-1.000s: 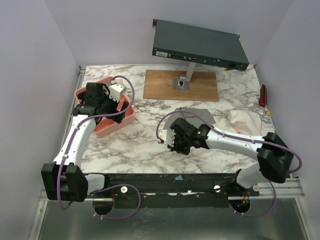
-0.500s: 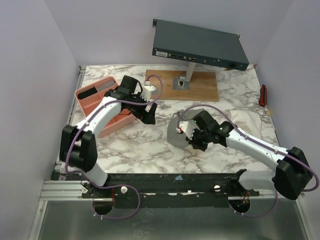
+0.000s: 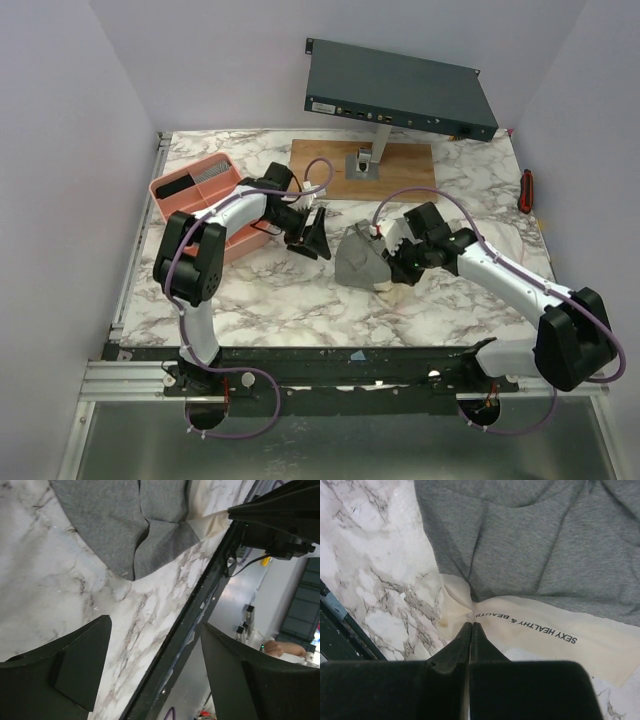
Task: Roll the underwear
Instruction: Flatten out the underwear at the center of the board, then fold the underwear at the center of the board.
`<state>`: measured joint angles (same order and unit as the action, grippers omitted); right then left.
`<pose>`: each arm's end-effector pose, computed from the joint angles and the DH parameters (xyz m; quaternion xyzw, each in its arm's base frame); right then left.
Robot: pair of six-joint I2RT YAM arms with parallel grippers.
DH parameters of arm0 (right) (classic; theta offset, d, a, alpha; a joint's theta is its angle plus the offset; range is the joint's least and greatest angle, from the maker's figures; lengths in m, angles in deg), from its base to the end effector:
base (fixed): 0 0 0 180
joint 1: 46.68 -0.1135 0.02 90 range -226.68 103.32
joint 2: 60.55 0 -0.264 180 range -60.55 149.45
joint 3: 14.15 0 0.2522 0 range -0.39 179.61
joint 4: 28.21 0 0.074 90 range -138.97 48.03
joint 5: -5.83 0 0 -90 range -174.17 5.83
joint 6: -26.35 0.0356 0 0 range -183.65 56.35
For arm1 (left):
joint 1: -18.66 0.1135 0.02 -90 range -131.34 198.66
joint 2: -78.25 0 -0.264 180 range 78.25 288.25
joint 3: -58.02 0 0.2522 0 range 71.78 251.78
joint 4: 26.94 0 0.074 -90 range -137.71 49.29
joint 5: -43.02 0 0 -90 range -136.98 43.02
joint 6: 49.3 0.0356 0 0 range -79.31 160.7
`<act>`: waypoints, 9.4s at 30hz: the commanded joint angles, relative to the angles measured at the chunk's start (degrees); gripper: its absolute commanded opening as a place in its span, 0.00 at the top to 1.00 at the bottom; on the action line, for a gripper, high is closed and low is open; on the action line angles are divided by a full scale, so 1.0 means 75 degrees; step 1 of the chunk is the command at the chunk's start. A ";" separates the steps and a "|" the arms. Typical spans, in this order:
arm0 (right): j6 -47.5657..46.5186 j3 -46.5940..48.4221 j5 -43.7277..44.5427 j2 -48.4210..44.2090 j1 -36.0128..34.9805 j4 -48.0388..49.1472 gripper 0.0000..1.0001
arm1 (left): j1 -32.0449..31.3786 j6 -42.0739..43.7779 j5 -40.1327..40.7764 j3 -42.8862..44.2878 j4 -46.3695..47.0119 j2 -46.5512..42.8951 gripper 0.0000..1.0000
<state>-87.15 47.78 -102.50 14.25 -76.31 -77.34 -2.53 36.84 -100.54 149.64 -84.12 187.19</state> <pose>0.2094 0.1320 0.2169 -0.4629 0.8395 0.1671 0.2302 0.3364 -0.1611 0.1964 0.1933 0.8653 -0.4619 0.0207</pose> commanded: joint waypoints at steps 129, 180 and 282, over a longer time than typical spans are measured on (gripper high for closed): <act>-0.1395 0.2533 -0.3723 -0.0356 0.2186 -0.0988 0.99 | -0.3805 0.4441 0.7805 -0.0295 -0.0308 -0.3363 1.00; -0.1577 -0.0195 -0.2312 -0.1092 0.1932 -0.1339 0.85 | -0.5003 0.4345 0.5872 -0.0955 -0.0804 -0.2323 1.00; 0.2055 0.0048 -0.0440 0.2377 -0.0349 0.2629 0.64 | -0.1147 0.1346 0.0838 0.5215 -0.3019 0.3398 1.00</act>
<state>-72.62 48.10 -109.38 31.26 -78.37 -58.70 -10.84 47.04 -92.80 187.83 -106.62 215.21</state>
